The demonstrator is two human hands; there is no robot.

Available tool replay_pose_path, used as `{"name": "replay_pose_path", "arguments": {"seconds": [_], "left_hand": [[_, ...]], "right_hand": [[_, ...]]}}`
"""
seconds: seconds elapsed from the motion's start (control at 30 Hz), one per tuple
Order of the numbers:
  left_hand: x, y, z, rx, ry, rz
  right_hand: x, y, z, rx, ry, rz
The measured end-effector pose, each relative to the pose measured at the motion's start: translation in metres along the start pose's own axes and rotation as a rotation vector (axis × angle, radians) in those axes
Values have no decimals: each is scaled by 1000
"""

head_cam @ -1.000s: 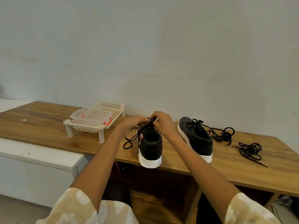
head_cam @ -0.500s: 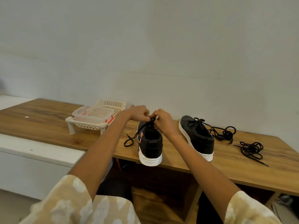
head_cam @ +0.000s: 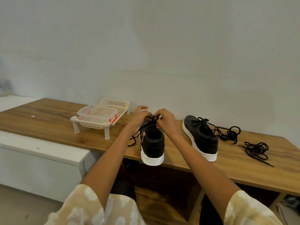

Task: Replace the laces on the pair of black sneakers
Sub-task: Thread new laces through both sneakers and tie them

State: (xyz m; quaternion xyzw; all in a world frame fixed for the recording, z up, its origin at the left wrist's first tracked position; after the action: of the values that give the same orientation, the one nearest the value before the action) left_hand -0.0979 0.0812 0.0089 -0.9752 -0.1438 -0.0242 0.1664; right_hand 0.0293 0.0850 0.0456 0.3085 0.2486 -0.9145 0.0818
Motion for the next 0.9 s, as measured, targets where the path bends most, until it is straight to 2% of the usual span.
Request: {"name": "replay_pose_path", "arguments": {"seconds": [0.07, 0.1, 0.13, 0.2, 0.23, 0.27, 0.33, 0.37, 0.4, 0.5, 0.53, 0.6, 0.67, 0.73, 0.8, 0.83, 0.87, 0.9], "left_hand": [[-4, -1, -2, 6, -31, 7], [-6, -2, -6, 40, -142, 33], [-7, -4, -14, 101, -352, 91], [2, -3, -31, 294, -971, 261], [6, -3, -41, 419, -1229, 252], [7, -2, -53, 533, -1373, 188], [5, 0, -70, 633, -1399, 40], [0, -5, -69, 589, -1297, 2], [-5, -10, -64, 504, -1106, -1], [-17, -12, -30, 144, -232, 16], [-14, -7, -21, 57, -10, 31], [-14, -2, -7, -13, 167, 19], [-28, -5, -7, 39, -18, -50], [-38, -14, -21, 202, -502, -11], [-35, -17, -27, 281, -1039, 113], [-33, -15, -28, 288, -1177, 152], [-32, -14, -28, 282, -1211, 201], [-29, -14, -26, 276, -1109, 260]], "right_hand": [[1, -1, -1, -4, 0, 4], [1, -1, -2, -2, -5, 4], [2, -1, -2, -3, -4, 3], [2, -1, -1, -15, 17, -2], [2, -1, 0, -21, 25, -6], [2, 0, 1, -23, 28, -4], [3, 0, 2, -28, 25, 0], [3, 1, 2, -31, 21, -3], [2, 1, 1, -31, 14, -6], [1, 3, -1, -15, -25, -6], [1, 2, 0, -18, -27, -3], [1, 2, 1, -31, -21, -1], [1, 1, 0, -25, -35, 1], [2, 1, -2, -17, -44, 3], [2, 2, -2, -20, -49, -6], [1, 2, -2, -29, -50, -11], [1, 2, -2, -38, -47, -17], [1, 2, -1, -50, -42, -21]]}}
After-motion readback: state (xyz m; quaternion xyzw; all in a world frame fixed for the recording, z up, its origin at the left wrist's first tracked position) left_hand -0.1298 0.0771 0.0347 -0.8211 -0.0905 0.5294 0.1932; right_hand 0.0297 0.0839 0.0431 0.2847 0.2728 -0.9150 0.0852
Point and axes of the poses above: each hand's wrist, its own y-axis away from the middle knuckle, its own x-axis out of the palm, z = x × y, the point moved 9 cm from there along -y, towards the middle knuckle, and after that the axes turned 12 degrees about x, right-handed, at the moved point
